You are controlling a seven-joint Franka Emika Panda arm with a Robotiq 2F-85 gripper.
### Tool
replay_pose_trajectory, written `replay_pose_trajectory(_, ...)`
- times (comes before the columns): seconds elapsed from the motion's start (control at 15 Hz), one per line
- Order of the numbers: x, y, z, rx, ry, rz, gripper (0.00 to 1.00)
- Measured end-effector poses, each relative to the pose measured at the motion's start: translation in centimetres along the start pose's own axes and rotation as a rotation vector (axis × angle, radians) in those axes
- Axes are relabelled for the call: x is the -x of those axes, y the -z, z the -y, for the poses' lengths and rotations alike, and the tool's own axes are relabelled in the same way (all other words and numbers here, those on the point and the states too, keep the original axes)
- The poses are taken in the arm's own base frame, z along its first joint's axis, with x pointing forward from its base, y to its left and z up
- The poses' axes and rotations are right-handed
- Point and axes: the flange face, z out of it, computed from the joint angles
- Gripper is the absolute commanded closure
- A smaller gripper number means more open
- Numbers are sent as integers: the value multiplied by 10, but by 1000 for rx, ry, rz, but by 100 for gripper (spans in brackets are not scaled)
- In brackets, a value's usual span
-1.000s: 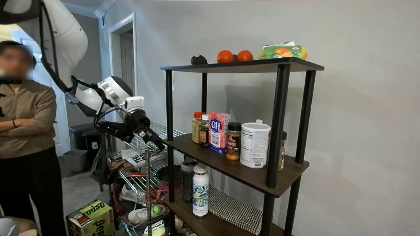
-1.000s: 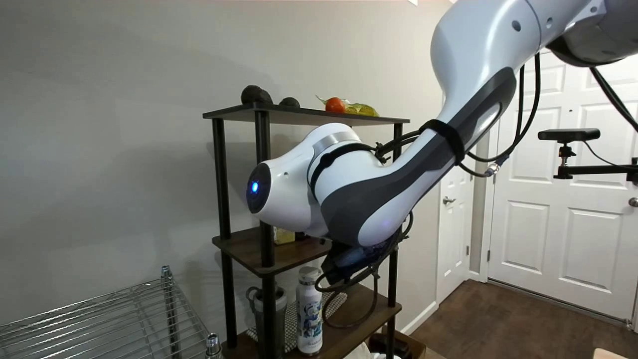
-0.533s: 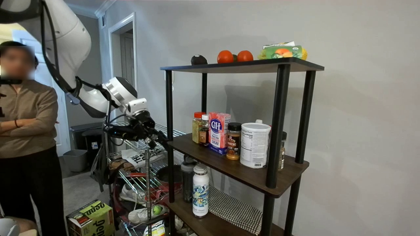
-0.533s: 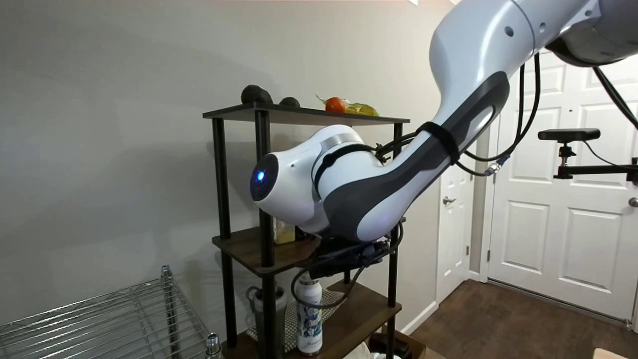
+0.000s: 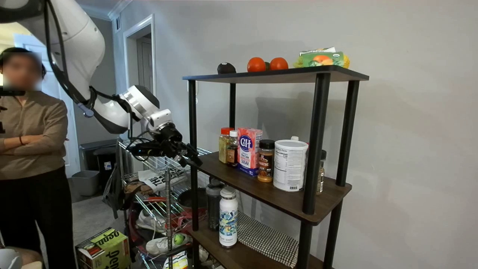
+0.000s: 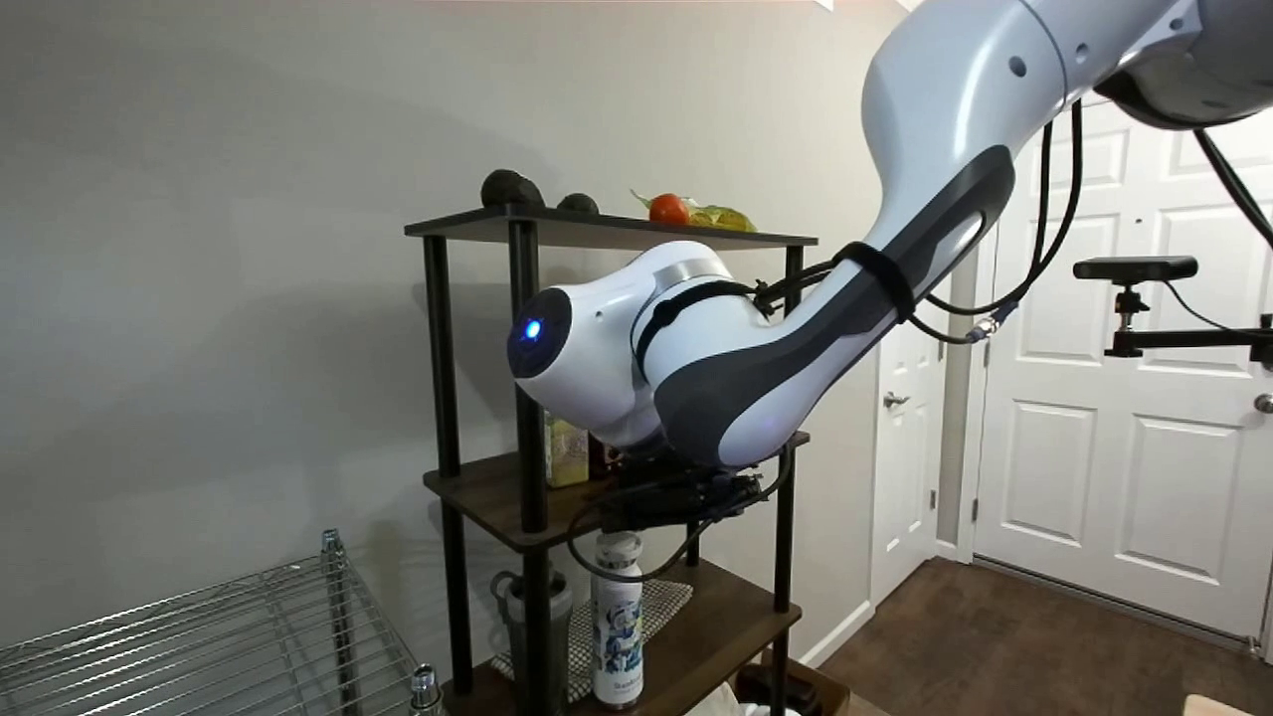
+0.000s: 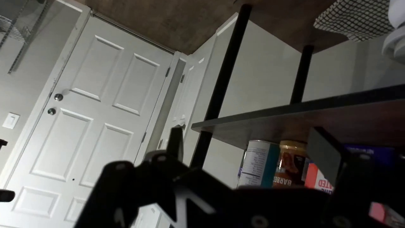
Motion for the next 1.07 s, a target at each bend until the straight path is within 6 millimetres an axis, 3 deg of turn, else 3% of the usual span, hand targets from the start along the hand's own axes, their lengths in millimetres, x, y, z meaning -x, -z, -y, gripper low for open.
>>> replay_pose_trajectory(0.47, -22, 21, -1, -101, -25, -64, 0)
replay_pose_trajectory(1.07, -22, 24, 1, -118, -25, -58, 0)
